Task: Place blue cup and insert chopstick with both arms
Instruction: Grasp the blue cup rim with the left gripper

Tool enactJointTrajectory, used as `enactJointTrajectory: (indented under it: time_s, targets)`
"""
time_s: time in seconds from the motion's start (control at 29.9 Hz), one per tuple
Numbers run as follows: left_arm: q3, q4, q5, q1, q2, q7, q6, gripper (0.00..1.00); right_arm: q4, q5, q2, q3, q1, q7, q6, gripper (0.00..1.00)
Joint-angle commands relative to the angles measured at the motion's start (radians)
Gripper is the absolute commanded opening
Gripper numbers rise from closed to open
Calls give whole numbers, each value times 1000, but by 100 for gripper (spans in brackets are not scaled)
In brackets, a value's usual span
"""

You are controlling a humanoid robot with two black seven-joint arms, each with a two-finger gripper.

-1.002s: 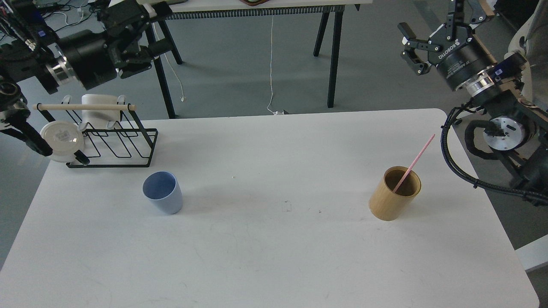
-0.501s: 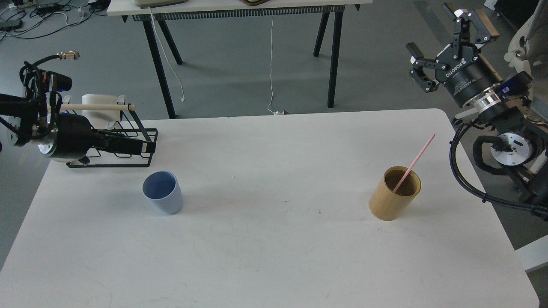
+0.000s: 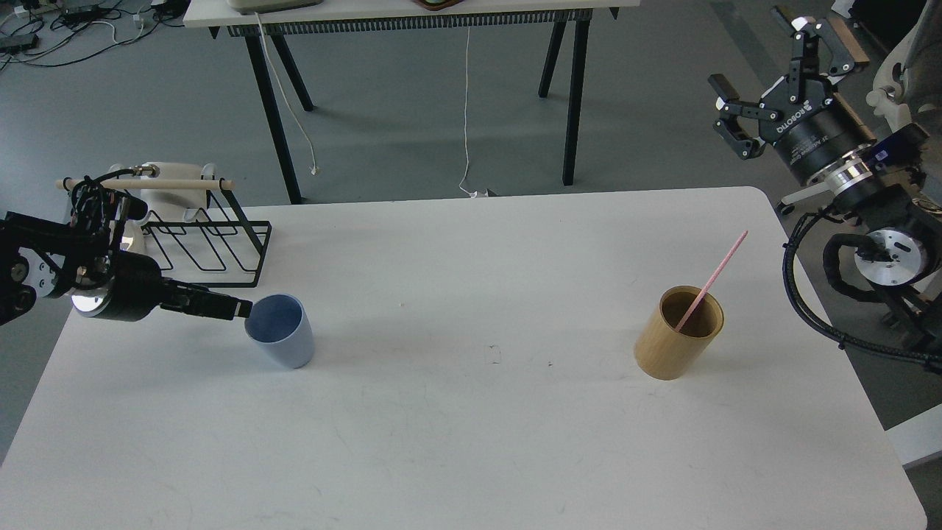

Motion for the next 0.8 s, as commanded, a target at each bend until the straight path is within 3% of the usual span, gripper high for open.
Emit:
enactJointTrajectory:
  time_s: [0.0, 0.43, 0.77]
  targets:
    - [-3, 1, -3, 1, -16, 0, 0, 96, 1, 0, -7, 1, -6, 0, 0, 97]
    - [-7, 87, -20, 53, -93, 0, 0, 93, 1, 0, -15, 9, -17, 0, 0, 97]
    - [-7, 130, -24, 82, -130, 0, 47, 76, 1, 0, -21, 11, -20, 0, 0, 97]
